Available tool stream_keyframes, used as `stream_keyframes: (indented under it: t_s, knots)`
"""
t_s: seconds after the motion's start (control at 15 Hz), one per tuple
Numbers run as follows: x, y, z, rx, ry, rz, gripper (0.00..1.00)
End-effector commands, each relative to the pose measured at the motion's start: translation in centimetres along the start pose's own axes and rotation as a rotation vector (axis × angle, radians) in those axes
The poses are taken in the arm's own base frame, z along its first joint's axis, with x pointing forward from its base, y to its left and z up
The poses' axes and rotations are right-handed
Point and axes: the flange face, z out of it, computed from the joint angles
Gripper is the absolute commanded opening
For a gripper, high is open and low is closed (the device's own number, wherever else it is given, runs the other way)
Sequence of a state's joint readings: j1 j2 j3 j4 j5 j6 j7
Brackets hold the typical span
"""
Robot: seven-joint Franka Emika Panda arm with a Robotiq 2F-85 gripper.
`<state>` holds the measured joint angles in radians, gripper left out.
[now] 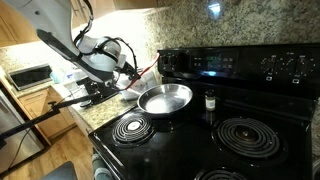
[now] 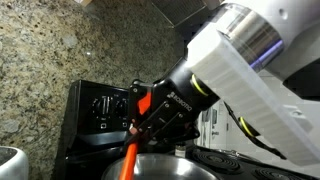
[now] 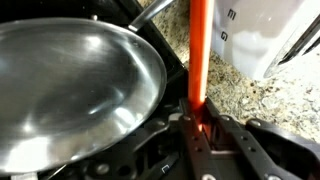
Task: Take the red spoon and mix the content in the pot
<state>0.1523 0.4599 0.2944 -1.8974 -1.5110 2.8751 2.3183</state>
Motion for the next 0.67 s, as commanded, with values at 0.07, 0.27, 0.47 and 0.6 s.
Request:
stream_keyframes:
  t_s: [0.07,0.27,0.47,0.6]
  knots:
    - [0.3,0.3,0.7,0.053,-0.098,0.084,0.04]
    - [-0.2,1.1,1.0,0.101,-0.217,0.165,0.04]
    - [-1.0,1.5,0.9,0.175,-0.332,0.235,0.04]
    - [-1.0,1.6,1.1,0.205,-0.363,0.282,0.04]
